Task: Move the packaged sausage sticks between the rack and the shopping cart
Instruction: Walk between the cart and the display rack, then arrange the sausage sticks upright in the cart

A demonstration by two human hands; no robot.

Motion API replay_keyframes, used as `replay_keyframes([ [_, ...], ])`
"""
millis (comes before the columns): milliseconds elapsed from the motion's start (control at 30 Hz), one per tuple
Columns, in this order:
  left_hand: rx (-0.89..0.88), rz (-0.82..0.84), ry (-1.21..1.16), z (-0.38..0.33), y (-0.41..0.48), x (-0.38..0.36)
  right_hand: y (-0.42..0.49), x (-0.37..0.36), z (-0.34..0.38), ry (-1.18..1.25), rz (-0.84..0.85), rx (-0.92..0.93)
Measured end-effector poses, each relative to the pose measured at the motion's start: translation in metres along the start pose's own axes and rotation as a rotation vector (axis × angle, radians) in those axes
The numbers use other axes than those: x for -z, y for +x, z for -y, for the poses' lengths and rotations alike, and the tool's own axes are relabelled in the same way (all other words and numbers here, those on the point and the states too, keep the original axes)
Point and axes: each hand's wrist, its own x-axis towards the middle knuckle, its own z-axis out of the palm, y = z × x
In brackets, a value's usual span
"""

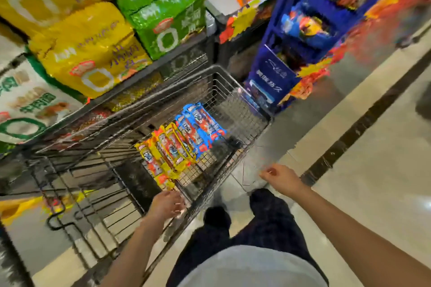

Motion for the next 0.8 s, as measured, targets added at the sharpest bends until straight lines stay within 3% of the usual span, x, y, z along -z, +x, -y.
replay_keyframes([
  [267,-0.066,0.126,0.462,-0.051,-0.005,-0.107,-0.066,0.03,-0.12,0.407,-0.186,-0.209],
  [467,-0.18,0.199,0.686,-0.08,-0.014,-0.249,-0.086,0.057,-0.21,0.652,-0.219,-0.425],
  [667,-0.176,0.297,0.86,-0.092,-0.037,-0.398,-0.086,0.119,-0.292,0.991,-0.223,-0.593],
  [800,-0.174,0.314,0.859,-0.113,-0.049,-0.497,-0.072,0.189,-0.346,1.04,-0.301,-0.548],
])
